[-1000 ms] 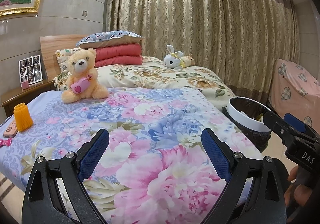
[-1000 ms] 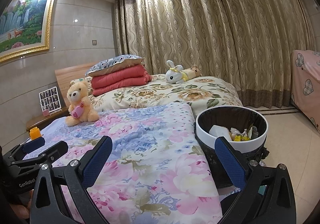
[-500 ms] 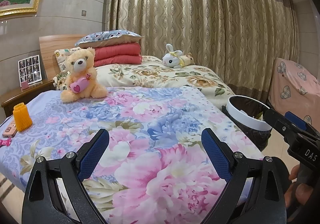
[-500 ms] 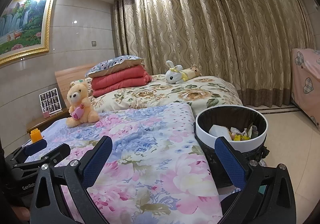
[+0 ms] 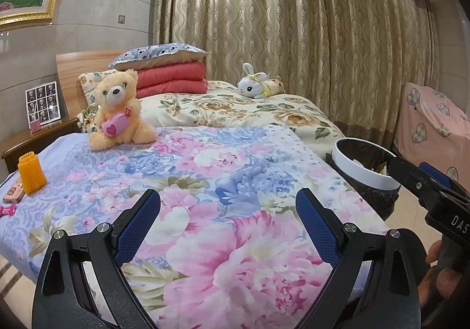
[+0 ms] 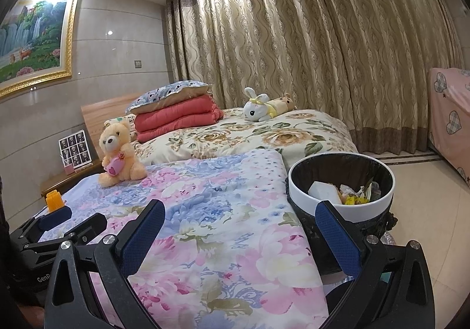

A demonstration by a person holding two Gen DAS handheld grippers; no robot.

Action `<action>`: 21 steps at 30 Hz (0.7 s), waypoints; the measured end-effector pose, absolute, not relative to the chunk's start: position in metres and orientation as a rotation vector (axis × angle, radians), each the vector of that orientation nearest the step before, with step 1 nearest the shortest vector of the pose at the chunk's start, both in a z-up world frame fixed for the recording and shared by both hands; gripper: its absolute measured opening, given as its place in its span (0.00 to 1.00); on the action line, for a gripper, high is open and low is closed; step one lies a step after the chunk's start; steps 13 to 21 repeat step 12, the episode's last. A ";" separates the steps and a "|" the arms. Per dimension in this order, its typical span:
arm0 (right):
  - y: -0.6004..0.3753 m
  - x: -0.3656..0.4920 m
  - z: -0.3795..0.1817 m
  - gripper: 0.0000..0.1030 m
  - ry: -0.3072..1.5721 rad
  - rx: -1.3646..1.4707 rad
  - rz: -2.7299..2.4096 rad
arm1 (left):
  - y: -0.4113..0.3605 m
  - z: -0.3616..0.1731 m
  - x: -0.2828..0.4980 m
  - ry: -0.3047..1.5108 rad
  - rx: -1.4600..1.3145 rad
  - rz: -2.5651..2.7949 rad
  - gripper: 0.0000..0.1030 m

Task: Collect trash

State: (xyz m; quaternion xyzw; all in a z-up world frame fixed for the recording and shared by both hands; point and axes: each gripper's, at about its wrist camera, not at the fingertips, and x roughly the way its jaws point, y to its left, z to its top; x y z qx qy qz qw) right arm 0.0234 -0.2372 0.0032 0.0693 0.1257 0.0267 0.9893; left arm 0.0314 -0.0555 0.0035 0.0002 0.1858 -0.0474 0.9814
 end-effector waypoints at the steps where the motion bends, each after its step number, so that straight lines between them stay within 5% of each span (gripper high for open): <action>1: -0.235 0.023 0.003 1.00 0.252 0.140 0.054 | -0.056 0.003 0.032 0.372 0.005 -0.096 0.93; 21: -0.227 0.021 0.003 1.00 0.259 0.149 0.055 | -0.056 0.003 0.034 0.377 0.013 -0.112 0.93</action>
